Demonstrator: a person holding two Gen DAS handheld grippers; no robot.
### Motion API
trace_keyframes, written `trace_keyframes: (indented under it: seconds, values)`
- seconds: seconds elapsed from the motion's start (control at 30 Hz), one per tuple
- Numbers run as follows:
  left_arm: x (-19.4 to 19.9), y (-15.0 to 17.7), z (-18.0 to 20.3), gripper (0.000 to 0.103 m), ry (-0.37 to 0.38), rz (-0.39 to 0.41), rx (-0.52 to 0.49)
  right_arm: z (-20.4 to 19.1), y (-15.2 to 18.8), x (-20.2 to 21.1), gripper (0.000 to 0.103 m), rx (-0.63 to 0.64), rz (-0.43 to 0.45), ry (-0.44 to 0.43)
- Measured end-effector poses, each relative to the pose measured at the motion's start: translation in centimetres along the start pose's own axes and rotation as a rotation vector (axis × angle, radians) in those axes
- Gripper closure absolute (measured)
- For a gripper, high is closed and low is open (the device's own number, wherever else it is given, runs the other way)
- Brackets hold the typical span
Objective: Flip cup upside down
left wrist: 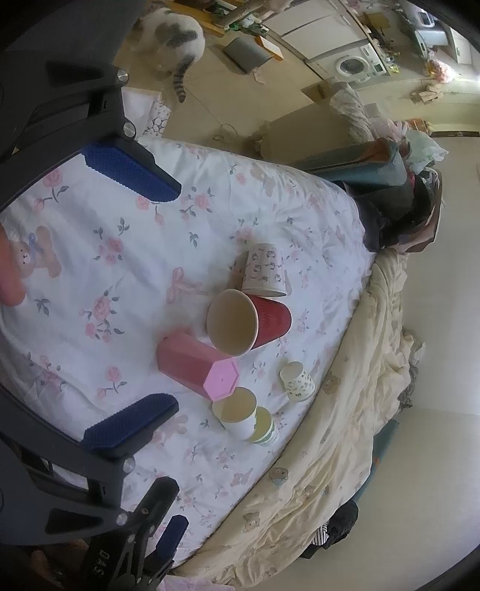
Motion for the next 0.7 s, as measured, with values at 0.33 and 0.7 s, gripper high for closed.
trace_keyframes:
  seconds: [0.33, 0.7]
  values:
    - [-0.14, -0.09, -0.12, 0.000, 0.002, -0.002, 0.015, 0.00, 0.05, -0.06, 0.004, 0.001, 0.001, 0.001]
    - [-0.15, -0.10, -0.23, 0.000, 0.003, -0.008, 0.014, -0.08, 0.21, -0.15, 0.004, 0.003, -0.003, 0.000]
Point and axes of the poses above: each gripper's, at about its wrist camera, not at the fingertips, and x roughly against the way its jaws point, z to its right, y to its underside, the point moved 2 cm from there along -x, roughly the way its jaws point, and after that the axes turned 10 degrees about y, right-handed, at the moved point
